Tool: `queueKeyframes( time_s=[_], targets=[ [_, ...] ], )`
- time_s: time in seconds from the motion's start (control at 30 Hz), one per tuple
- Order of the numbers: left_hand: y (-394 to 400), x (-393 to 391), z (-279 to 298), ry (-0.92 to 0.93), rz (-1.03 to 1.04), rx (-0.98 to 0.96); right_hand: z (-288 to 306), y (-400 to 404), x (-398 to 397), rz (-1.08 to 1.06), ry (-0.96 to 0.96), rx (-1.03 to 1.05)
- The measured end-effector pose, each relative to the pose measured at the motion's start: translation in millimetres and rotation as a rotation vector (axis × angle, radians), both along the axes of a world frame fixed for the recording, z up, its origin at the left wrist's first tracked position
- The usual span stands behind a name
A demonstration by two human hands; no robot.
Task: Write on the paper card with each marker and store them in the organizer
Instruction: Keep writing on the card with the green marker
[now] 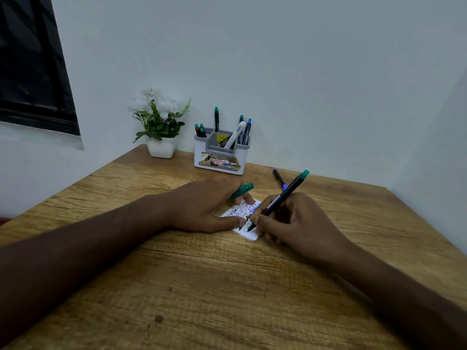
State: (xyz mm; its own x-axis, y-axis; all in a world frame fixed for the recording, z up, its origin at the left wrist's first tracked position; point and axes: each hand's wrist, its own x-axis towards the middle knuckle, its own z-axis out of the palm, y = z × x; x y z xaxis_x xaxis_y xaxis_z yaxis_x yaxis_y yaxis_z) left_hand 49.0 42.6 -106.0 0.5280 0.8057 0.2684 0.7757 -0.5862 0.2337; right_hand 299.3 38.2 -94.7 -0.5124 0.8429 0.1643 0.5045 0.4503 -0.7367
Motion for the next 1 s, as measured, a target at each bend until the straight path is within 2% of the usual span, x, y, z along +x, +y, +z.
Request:
queueKeyframes(
  time_s=[0.27, 1.0],
  targets=[
    [-3.4, 2.6, 1.9, -0.009, -0.007, 0.042, -0.4, 0.1, -1.3, 0.029, -0.052, 0.067],
    [-5.1, 3.8, 4.8, -0.019, -0.015, 0.018, -1.7, 4.0, -2.1, -0.016, -0.044, 0.036]
  ],
)
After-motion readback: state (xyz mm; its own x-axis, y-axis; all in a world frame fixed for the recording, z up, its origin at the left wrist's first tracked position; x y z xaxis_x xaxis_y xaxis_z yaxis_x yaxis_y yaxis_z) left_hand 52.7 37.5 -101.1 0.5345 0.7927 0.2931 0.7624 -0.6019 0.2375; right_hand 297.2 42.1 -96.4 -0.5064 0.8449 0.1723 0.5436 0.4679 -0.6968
